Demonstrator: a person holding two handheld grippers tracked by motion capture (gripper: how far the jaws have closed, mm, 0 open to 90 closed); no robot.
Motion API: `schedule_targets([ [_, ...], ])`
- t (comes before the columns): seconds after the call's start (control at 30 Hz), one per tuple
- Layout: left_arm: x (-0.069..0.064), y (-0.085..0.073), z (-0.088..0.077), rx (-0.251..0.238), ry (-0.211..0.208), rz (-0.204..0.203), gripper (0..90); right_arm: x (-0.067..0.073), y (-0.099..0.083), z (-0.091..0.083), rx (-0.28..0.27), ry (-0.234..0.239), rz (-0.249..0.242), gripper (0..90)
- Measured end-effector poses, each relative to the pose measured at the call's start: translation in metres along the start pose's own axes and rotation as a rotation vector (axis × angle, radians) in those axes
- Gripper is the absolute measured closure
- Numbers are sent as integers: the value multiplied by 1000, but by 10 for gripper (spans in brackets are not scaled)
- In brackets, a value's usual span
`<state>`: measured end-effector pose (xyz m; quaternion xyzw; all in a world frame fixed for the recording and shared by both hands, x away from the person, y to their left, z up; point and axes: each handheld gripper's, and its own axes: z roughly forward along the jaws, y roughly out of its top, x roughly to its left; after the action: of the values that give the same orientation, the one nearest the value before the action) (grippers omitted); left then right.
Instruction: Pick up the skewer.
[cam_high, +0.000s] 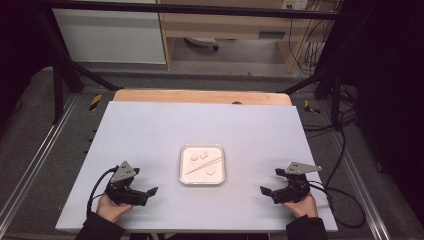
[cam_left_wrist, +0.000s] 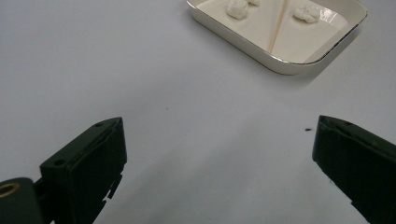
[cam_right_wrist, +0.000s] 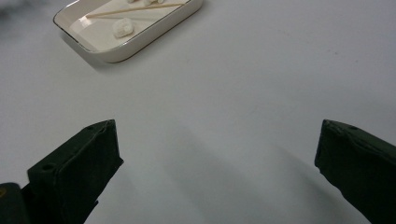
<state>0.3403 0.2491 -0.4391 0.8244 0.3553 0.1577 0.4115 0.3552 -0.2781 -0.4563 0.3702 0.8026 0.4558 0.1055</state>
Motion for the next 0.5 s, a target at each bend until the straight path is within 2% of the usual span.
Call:
schedule_targets([
  [0.3, -6, 14, 2, -6, -3, 15, 29, 0, 0, 0, 3, -1, -3, 7],
  [0.5, -13, 26, 8, 4, -11, 39, 30, 1, 0, 0, 6, 1, 0, 7],
])
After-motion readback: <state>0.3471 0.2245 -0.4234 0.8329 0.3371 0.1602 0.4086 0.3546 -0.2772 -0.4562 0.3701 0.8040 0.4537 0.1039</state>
